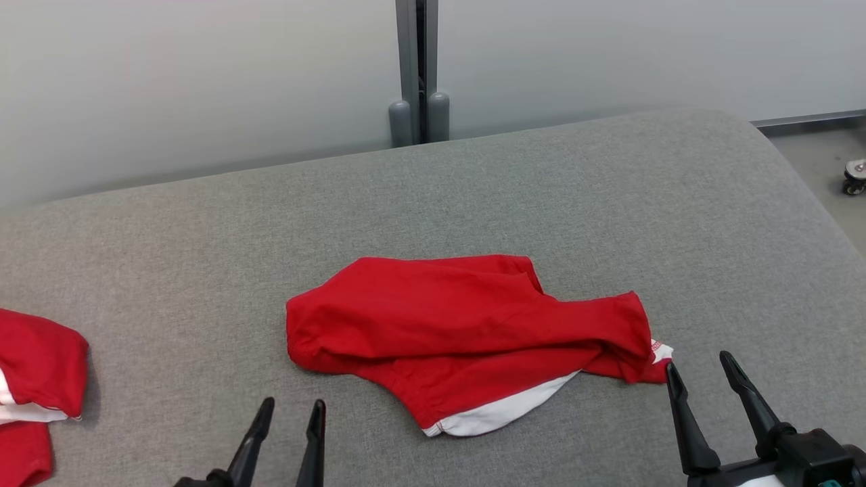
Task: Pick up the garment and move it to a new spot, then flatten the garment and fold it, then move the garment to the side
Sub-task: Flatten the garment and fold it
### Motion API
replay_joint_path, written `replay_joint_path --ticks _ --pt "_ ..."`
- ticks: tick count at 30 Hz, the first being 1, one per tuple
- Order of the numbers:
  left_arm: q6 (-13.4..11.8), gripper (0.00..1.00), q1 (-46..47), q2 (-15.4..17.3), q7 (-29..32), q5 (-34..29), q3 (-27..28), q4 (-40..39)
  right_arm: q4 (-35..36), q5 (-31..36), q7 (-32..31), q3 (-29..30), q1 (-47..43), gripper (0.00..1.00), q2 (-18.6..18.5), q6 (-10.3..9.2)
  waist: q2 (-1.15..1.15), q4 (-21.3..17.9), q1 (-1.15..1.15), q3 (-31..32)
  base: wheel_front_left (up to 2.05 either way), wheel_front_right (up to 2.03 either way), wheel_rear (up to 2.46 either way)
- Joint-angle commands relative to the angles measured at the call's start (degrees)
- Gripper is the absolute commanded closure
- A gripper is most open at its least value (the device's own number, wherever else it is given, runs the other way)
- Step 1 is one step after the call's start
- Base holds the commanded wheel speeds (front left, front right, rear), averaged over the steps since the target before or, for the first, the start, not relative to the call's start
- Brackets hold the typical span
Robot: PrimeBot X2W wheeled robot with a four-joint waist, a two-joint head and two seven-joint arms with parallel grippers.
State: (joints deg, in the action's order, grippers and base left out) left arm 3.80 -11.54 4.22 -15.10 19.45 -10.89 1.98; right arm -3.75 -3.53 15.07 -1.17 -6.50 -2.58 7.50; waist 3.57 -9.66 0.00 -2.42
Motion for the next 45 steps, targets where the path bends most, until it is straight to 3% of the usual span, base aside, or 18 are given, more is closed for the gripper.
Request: replay_joint_path --ticks 1,10,21,22,23,24,25,31,41,43,45 --pt "0.56 0.00 0.54 -0.22 -0.07 -0.33 -0.53 0.89 0.33 0.08 -0.11 0.14 -0.39 0.00 -0.38 -0.02 0.00 -0.38 0.00 -0.37 0.00 0.00 0.00" --pt "3.12 0.00 7.08 -1.11 6.89 9.44 -11.13 13.07 0.46 0.02 -0.11 -1.05 1.18 0.00 -0.38 -0.02 0.00 -2.07 0.00 -2.88 0.00 0.00 0.00" --pt "1.94 0.00 14.77 -1.24 9.34 16.17 -15.68 20.82 0.80 -0.86 -0.11 -1.31 2.20 0.00 -0.38 -0.02 0.00 -5.43 0.00 -6.16 0.00 0.00 0.00" --pt "2.18 0.07 15.04 -1.20 9.02 16.57 -15.80 21.16 0.84 -0.98 -0.12 -1.23 2.24 0.00 -0.38 -0.02 0.00 -5.55 0.00 -6.29 0.00 0.00 0.00" --pt "2.42 0.51 15.38 -1.22 8.75 16.70 -16.24 21.17 0.89 -1.03 -0.12 -1.17 2.19 0.00 -0.38 -0.02 0.00 -5.63 0.00 -6.40 0.00 0.00 0.00" --pt "2.83 0.82 15.61 -1.27 8.26 17.39 -16.66 20.79 0.91 -1.07 -0.12 -1.05 2.17 0.00 -0.37 -0.02 0.00 -5.64 0.00 -6.48 0.00 0.00 0.00" --pt "2.97 1.00 15.59 -1.25 8.21 18.41 -17.00 20.44 0.99 -1.14 -0.12 -0.89 2.14 0.00 -0.38 -0.02 0.00 -5.57 0.00 -6.54 0.00 0.00 0.00" --pt "3.67 1.00 13.96 0.78 10.46 21.88 -18.58 17.56 0.77 -1.43 -0.12 -0.05 1.41 0.00 -0.38 -0.02 0.00 -3.67 0.00 -6.25 0.00 0.00 0.00" --pt "1.51 0.98 2.72 12.71 18.68 26.40 -14.68 1.18 1.11 -1.53 -0.12 0.30 0.97 0.00 -0.37 -0.02 0.00 -0.39 0.00 -6.35 0.00 0.00 0.00" --pt "0.37 0.00 0.90 14.95 19.78 25.86 -14.10 -1.84 0.83 -1.60 -0.12 -0.03 1.42 0.00 -0.37 -0.02 0.00 -0.23 0.00 -6.44 0.00 0.00 0.00" --pt "-1.01 0.00 -0.92 16.56 21.22 24.96 -14.34 -4.76 0.70 -1.75 -0.11 -0.50 1.96 0.00 -0.37 -0.02 0.00 -0.54 0.00 -6.51 0.00 0.00 0.00"
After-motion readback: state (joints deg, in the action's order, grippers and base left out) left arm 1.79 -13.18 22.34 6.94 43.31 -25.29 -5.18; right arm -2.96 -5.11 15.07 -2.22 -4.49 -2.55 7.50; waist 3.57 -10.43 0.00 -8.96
